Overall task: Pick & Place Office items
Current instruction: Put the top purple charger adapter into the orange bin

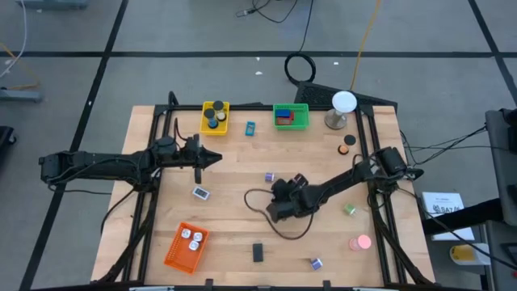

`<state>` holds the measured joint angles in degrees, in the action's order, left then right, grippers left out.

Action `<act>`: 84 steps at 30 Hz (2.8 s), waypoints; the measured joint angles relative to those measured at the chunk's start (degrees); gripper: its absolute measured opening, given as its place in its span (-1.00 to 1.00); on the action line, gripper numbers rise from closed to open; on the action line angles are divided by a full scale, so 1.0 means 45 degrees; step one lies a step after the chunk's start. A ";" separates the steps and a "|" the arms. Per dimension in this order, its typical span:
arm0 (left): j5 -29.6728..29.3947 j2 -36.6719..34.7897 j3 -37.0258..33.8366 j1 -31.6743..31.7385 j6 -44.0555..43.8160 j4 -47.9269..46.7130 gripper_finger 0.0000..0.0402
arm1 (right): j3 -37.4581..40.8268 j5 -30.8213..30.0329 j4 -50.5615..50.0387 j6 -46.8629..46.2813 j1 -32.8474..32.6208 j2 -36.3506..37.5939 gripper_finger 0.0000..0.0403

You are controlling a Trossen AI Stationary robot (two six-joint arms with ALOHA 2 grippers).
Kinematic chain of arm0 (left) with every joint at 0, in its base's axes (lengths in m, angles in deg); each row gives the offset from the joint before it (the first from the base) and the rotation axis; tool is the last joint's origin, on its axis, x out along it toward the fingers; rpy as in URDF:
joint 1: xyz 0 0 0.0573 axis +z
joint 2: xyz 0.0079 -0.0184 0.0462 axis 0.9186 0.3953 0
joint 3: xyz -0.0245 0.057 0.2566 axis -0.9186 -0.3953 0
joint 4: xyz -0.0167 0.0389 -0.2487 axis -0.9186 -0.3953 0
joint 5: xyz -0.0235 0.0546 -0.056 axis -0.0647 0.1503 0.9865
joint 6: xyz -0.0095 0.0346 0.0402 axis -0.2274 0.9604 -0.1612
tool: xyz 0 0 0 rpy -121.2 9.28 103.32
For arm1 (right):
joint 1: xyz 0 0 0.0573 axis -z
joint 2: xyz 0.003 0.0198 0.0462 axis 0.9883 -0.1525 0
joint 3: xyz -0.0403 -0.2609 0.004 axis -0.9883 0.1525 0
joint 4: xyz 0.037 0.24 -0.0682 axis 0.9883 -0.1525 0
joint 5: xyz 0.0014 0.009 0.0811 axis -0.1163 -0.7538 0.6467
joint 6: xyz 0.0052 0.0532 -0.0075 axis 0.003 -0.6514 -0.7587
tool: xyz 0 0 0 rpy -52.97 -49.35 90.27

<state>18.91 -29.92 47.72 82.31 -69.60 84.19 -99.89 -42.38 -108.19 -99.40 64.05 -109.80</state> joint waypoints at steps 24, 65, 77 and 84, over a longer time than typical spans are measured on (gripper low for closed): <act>-0.0129 0.0467 0.0000 -0.0855 0.0339 -0.0709 -0.79 | 0.3695 0.4505 0.7569 0.8992 0.3146 0.0861 0.00; -0.0253 -0.1316 0.0000 -0.0855 0.1097 -0.4019 -0.79 | 0.4405 0.7624 1.0440 1.2219 0.4058 0.2259 0.13; -0.0243 -0.1311 0.0000 -0.0869 0.1608 -0.3934 -0.79 | 0.4415 1.0840 1.2276 1.3489 0.5203 0.0666 0.28; -0.0234 -0.1311 0.0000 -0.0923 0.1652 -0.3944 -0.79 | 0.4401 1.1515 1.3357 1.3673 0.5218 -0.0213 0.17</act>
<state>17.86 -35.82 47.72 78.16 -62.16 66.44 -80.09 9.44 -48.08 -37.87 87.53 -110.76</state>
